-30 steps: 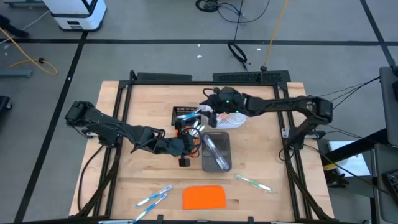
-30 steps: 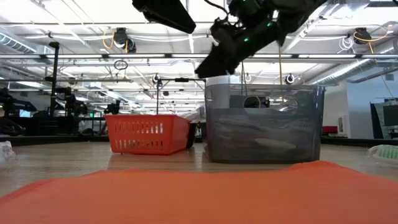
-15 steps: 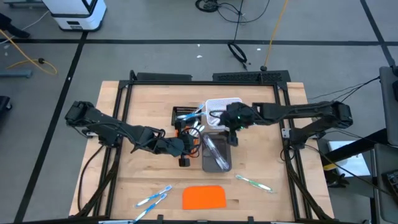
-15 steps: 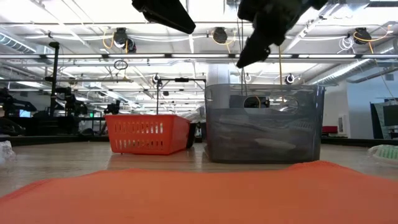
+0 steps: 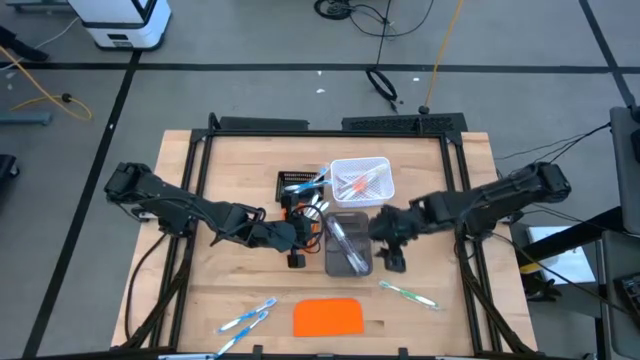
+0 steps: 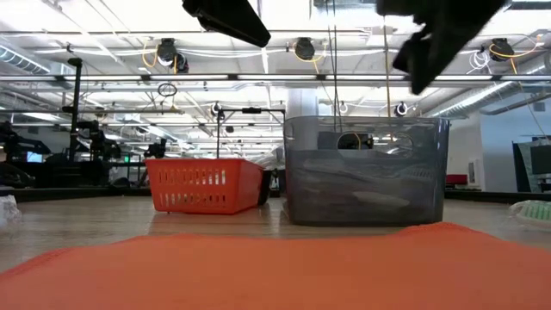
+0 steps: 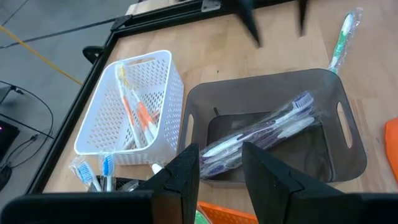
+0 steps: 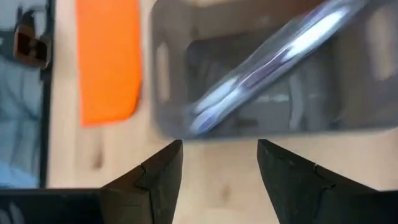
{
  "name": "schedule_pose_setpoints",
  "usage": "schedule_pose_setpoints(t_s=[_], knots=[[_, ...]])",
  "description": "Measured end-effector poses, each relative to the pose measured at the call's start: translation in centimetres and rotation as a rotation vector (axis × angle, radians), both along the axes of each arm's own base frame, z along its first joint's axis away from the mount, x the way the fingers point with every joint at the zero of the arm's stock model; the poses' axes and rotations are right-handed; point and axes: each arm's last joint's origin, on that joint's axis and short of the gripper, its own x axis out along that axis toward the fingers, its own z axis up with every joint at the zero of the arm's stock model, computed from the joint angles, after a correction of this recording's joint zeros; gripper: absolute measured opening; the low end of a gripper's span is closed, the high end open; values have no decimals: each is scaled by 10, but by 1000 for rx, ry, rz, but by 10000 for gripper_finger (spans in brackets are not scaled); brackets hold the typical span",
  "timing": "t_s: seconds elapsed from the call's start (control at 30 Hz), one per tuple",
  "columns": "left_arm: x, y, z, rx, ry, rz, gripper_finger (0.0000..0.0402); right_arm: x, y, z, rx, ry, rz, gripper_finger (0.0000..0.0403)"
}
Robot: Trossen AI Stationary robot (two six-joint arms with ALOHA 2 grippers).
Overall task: Pick & Place Toothbrushes
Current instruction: Put the green toothbrush into the orange bin
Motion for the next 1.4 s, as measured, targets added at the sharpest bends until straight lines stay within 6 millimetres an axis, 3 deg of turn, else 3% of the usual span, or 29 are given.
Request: schedule_pose_setpoints(t_s=[0.13,0.47,0.8,1.1,1.4], knots=[[0,0,0,0,0,0,122,-10,24,-11,41,44,11,199],[0,1,0,0,0,2,122,-42,60,-69,134,142,-83,199],[1,1,1,-4,-13,3,122,-61,72,-99,115,50,-154,199],[1,1,1,-4,-15,3,122,-60,84,-130,73,53,-160,199],[2,2,1,-3,-15,8,122,-60,88,-135,43,31,-168,190]])
